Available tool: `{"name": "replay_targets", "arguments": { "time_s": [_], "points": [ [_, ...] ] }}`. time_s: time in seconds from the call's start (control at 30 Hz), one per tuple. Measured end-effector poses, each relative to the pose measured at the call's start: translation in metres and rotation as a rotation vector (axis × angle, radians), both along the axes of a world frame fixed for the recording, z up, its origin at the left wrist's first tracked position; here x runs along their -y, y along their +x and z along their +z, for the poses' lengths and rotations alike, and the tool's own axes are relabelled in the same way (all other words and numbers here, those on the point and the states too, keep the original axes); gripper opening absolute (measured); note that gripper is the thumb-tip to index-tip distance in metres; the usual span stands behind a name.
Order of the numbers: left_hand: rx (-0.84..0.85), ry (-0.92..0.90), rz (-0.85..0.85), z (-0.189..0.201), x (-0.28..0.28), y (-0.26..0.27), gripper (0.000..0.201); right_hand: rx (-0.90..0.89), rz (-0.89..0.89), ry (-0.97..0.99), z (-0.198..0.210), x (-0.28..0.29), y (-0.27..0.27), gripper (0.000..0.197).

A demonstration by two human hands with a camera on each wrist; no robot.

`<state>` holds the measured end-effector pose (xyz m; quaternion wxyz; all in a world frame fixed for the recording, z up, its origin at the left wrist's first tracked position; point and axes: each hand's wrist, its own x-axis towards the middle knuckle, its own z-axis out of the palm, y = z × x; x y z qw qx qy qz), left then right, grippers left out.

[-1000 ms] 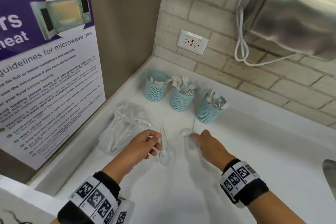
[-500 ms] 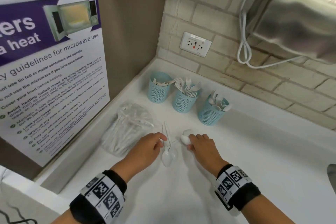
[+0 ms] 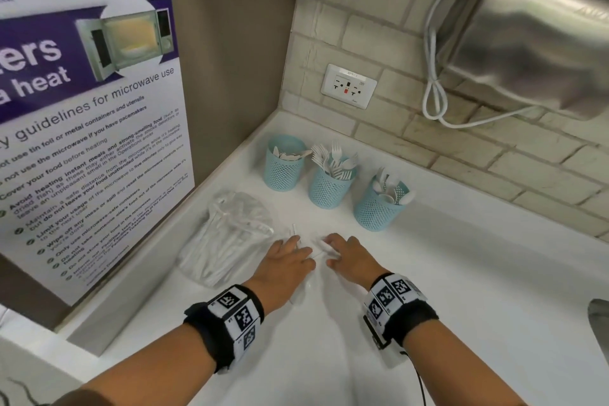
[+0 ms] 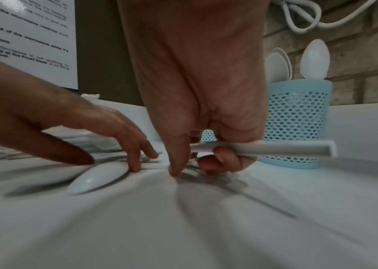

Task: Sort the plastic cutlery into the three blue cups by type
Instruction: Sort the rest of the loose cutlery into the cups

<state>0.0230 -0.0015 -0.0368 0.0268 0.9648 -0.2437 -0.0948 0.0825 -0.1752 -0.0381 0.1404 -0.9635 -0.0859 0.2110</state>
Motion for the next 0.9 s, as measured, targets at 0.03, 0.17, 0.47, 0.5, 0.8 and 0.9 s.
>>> {"name": "replay_targets", "arguments": {
  "time_s": [0.03, 0.17, 0.47, 0.5, 0.8, 0.9],
  "points": [
    [0.024, -0.009, -0.008, 0.0, -0.001, 0.0, 0.054, 0.012, 0.009, 0.011, -0.003, 0.0, -0.002, 0.037],
    [0.089, -0.116, 0.025, -0.014, -0.007, -0.001, 0.051, 0.067, 0.028, -0.012, -0.007, 0.001, -0.01, 0.021],
    [-0.013, -0.159, 0.175, -0.014, 0.008, -0.021, 0.023, 0.116, 0.045, -0.102, -0.01, 0.003, -0.025, 0.018],
    [-0.003, -0.174, 0.18, -0.013, 0.01, -0.022, 0.026, 0.129, 0.067, -0.106, -0.01, 0.003, -0.026, 0.015],
    [-0.182, -0.558, 0.34, 0.009, 0.006, -0.027, 0.023, 0.108, -0.22, 0.475, 0.027, 0.002, -0.035, 0.027],
    [-0.177, -0.684, 0.394, 0.014, 0.001, -0.022, 0.022, 0.0, -0.447, 0.751, 0.039, 0.0, -0.039, 0.04]
  ]
}}
